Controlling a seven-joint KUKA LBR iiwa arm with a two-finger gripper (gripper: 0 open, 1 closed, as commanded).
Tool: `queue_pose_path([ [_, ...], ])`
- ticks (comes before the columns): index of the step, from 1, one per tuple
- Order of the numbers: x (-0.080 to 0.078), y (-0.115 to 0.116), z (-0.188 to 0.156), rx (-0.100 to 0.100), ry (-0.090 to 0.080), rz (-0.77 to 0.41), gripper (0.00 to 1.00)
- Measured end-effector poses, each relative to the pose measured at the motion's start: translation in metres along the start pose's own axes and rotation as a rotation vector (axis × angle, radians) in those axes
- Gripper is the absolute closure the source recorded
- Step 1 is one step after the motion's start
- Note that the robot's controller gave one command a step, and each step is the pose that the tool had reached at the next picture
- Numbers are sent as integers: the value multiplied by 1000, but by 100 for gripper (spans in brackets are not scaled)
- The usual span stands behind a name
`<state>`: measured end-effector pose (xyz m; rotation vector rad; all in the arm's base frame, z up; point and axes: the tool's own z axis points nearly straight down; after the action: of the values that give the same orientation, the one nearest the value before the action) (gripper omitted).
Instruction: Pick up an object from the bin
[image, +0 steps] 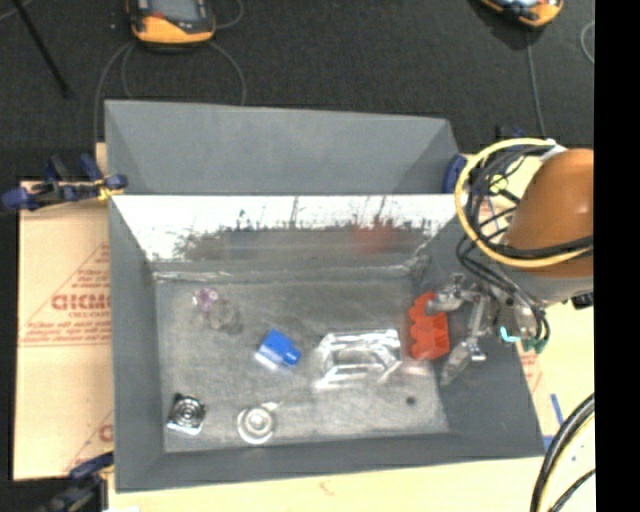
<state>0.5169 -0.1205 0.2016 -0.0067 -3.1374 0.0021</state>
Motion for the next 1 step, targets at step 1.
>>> queue_pose_path([
  [1,-40,55,118,0,-12,90,0],
])
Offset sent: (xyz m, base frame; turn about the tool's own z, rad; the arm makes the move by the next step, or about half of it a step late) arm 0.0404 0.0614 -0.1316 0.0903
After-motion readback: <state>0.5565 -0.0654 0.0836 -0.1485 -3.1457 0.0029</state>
